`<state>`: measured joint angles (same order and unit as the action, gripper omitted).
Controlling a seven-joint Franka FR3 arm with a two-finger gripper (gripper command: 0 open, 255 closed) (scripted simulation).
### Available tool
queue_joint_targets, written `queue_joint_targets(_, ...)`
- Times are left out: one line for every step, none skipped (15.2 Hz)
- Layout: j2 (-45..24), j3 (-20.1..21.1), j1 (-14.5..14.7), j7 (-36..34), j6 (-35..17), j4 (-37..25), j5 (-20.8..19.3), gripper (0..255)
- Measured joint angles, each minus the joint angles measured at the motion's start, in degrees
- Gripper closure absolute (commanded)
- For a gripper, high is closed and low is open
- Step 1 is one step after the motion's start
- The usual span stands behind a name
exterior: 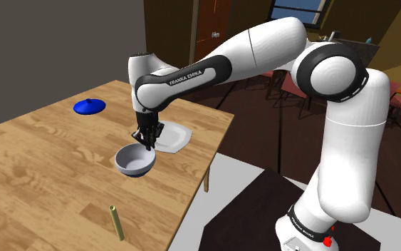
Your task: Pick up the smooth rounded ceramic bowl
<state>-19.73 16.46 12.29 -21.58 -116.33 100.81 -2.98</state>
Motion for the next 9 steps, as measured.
queue_joint_targets(0.0,0.0,0.0,0.0,0.0,0.0,0.0,255)
queue_joint_targets(0.0,0.0,0.0,0.0,0.0,0.0,0.0,255)
queue_joint_targets(0.0,0.0,0.0,0.0,0.0,0.0,0.0,255)
queue_joint_targets(0.0,0.0,0.0,0.0,0.0,0.1,0.0,255)
queue_joint_targets(0.3,0.0,0.0,0.1,0.3,0.0,0.1,255)
queue_joint_targets(0.4,0.0,-0.1,0.1,0.8,-0.4,0.1,255)
queue_joint_targets(0.6,0.1,-0.1,0.2,1.4,-0.8,0.2,255)
queue_joint_targets(0.9,0.1,-0.1,0.2,2.1,-1.3,0.3,255)
queue_joint_targets(1.2,0.1,-0.1,0.2,2.7,-1.6,0.4,255)
